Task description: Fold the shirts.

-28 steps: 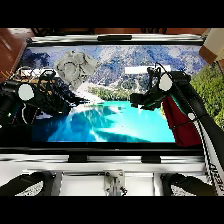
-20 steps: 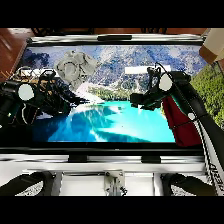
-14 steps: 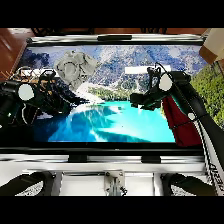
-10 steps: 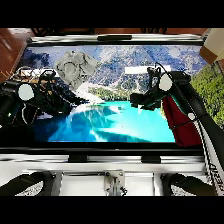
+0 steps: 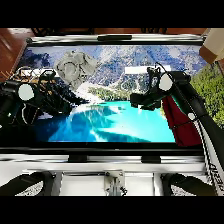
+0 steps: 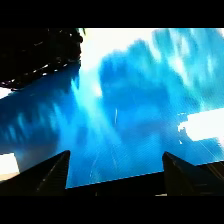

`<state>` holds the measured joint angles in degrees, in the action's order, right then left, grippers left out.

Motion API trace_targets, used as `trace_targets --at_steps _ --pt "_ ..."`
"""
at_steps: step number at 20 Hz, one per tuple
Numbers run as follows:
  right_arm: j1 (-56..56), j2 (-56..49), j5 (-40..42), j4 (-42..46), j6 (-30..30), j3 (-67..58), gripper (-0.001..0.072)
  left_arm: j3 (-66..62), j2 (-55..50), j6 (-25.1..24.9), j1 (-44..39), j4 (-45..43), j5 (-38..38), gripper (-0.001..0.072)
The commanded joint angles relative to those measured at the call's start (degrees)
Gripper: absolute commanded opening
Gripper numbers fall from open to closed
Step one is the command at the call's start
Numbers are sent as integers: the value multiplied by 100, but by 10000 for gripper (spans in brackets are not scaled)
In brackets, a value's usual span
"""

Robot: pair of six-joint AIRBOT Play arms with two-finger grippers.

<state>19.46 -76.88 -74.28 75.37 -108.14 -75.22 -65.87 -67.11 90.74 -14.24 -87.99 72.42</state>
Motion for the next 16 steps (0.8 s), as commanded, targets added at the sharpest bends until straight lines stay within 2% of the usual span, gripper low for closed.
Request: trace_targets --at_steps 1,6,10,11,13,15,16 --pt "4 -4 -223 39 323 -7 546 2 2 0 4 -2 0 701" --pt "4 -4 -398 413 367 -7 546 7 -7 2 4 0 -105 701" --pt "4 -4 -372 452 367 -7 546 7 -129 2 4 2 -629 701" --pt "7 -4 -334 448 365 -7 546 7 -229 -7 4 0 -1095 700" --pt "7 -4 -247 367 365 -7 546 -271 -726 -184 107 0 -1991 699" --pt "7 -4 -256 247 367 -7 546 -1163 -1641 168 358 46 -1902 701" --pt "7 -4 -256 184 367 -7 546 -1714 -2155 175 483 120 -1786 701"
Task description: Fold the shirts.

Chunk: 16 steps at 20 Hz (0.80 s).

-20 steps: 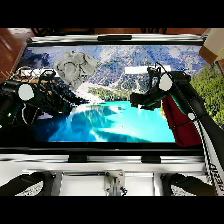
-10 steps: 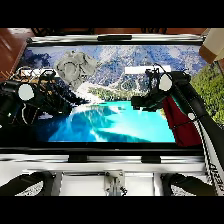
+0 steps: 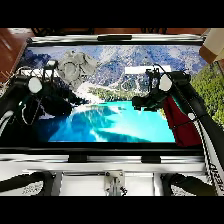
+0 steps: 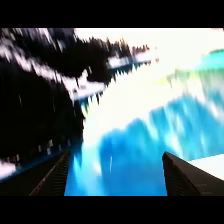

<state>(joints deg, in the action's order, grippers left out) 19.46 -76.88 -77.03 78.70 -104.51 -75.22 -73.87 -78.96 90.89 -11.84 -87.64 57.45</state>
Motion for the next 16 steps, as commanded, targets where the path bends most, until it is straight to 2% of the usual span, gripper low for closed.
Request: trace_targets --at_steps 1,4,6,11,12,14,15,16 --pt "7 -4 4 -212 28 -7 546 -1423 -1436 157 343 181 -149 701" --pt "7 -4 -74 -302 83 -7 546 -2774 -2704 302 570 267 374 701" --pt "7 -4 -101 -348 177 -7 546 -3259 -3252 308 640 485 417 701" --pt "7 -4 -81 -341 282 -7 546 -3539 -3936 286 638 1493 -315 698" --pt "7 -4 -90 -343 282 -7 546 -3539 -3989 291 636 1561 -490 659" --pt "7 -4 -155 -374 282 -7 546 -3539 -4017 286 636 1567 -577 143" --pt "7 -4 -210 -374 282 -7 546 -3567 -4009 286 643 1572 -520 36" --pt "7 -4 -267 -372 289 -7 546 -3676 -4009 280 647 1574 -308 34"
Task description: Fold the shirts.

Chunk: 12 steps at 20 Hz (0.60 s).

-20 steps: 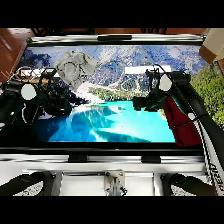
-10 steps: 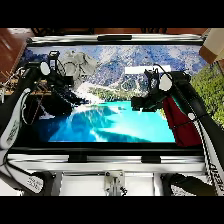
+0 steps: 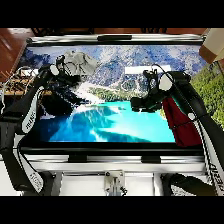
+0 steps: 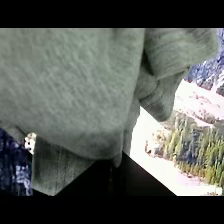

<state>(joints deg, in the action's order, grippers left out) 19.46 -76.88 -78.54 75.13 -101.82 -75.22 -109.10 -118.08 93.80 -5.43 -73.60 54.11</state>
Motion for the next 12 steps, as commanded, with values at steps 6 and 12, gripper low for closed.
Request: trace_targets --at_steps 6,12 --pt "7 608 -444 778 13 -7 546 -859 1462 -935 -201 317 846 32" --pt "7 2553 -1075 1738 -326 -7 546 -439 4172 -809 -1499 315 1130 33"
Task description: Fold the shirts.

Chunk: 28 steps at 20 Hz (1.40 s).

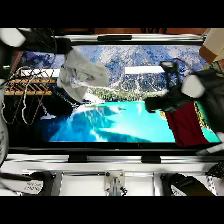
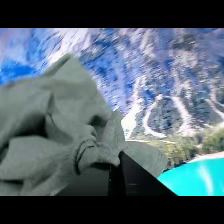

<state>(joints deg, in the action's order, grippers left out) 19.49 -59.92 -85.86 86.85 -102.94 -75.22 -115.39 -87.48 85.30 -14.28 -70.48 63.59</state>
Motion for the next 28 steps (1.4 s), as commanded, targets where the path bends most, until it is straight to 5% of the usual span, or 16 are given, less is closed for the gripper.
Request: trace_targets --at_steps 1,6,10,11,12,13,16,18,19,20,25,28 --pt "4 1217 -446 699 -315 -7 546 339 1403 96 -970 0 245 33" --pt "4 2527 -824 903 -761 -4 546 1480 1672 588 -2559 -68 295 33" --pt "4 2763 -1193 907 -909 2 546 2874 1241 743 -3051 -68 -352 65" --pt "4 2730 -1182 909 -907 28 546 2990 1128 951 -3001 -66 -398 271" --pt "4 2675 -1180 911 -890 76 546 2988 1062 1198 -2898 -68 -302 630" --pt "4 2594 -1178 905 -866 151 546 2977 1078 1344 -2745 -66 -205 719" --pt "4 2236 -855 560 -308 673 547 2959 1381 1215 -2164 -308 809 718" --pt "2 1910 -468 372 -50 1165 548 3226 1615 1215 -1978 -1401 1495 717" --pt "2 1722 -201 358 72 1408 651 3582 1781 1303 -1888 -1821 1615 718" --pt "4 1534 63 326 168 1598 674 4065 1985 1364 -1784 -1864 1563 718" --pt "4 118 1641 -361 201 1869 673 6651 2476 1471 -1792 -188 -94 718" --pt "2 -767 1884 -514 446 1867 673 7436 2273 1460 -1932 745 -1045 717"
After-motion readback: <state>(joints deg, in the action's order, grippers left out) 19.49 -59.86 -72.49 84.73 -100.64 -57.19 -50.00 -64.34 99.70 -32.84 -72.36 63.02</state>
